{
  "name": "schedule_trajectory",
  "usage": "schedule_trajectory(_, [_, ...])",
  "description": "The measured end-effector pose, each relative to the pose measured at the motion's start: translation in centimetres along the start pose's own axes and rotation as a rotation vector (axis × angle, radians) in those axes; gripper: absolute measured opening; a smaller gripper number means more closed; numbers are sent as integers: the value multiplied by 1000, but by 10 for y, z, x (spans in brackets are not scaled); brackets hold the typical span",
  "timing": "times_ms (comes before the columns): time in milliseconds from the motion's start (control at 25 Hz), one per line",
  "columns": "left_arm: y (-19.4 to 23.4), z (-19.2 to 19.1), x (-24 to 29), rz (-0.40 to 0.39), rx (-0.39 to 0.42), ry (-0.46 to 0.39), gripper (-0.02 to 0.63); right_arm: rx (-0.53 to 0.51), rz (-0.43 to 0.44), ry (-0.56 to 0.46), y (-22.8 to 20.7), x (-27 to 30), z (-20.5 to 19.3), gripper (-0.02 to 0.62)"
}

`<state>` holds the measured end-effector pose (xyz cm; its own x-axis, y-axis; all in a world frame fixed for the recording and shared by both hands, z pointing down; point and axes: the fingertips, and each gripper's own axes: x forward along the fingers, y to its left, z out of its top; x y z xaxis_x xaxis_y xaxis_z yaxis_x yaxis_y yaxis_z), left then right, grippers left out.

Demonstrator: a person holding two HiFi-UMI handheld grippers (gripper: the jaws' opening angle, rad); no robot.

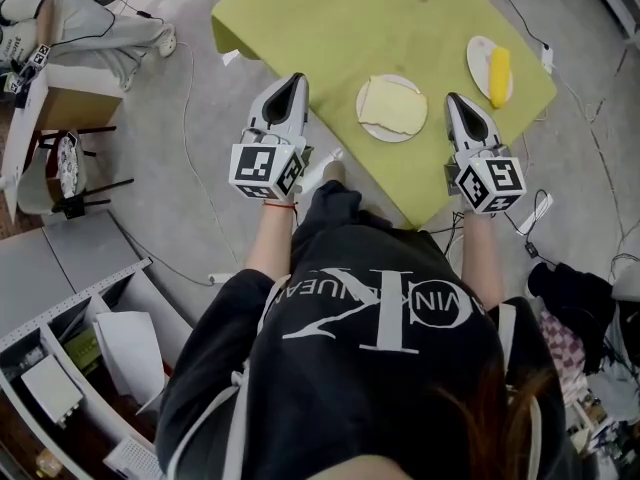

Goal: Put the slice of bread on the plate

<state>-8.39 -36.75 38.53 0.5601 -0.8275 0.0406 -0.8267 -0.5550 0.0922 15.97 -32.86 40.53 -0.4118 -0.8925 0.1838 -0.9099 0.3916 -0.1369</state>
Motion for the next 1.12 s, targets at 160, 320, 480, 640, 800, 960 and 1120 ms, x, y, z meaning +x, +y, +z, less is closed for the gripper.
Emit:
schedule_trajectory(160, [0,10,1,1,14,-20,9,-23,0,-39,-1,-1,15,2])
schedule_trajectory(320, [1,17,0,9,41,-33,9,-43,2,-75,1,-2,27,2])
schedule_trajectory(480, [4,26,-2,21,57,-52,9,-62,6,-105,2,-2,38,2])
schedule_trajectory(640, [5,32,-3,30,64,-65,9,-80,10,-125,2,-3,46,2])
schedule_trajectory(800, [6,36,0,35,77,-76,9,-100,24,-148,2,-1,51,2])
schedule_trajectory(960, [9,43,-1,40,85,-86,9,-102,25,-175,4,1,62,2])
schedule_trajectory(1120, [10,44,-1,48,85,-92,9,-111,34,-187,4,1,64,2])
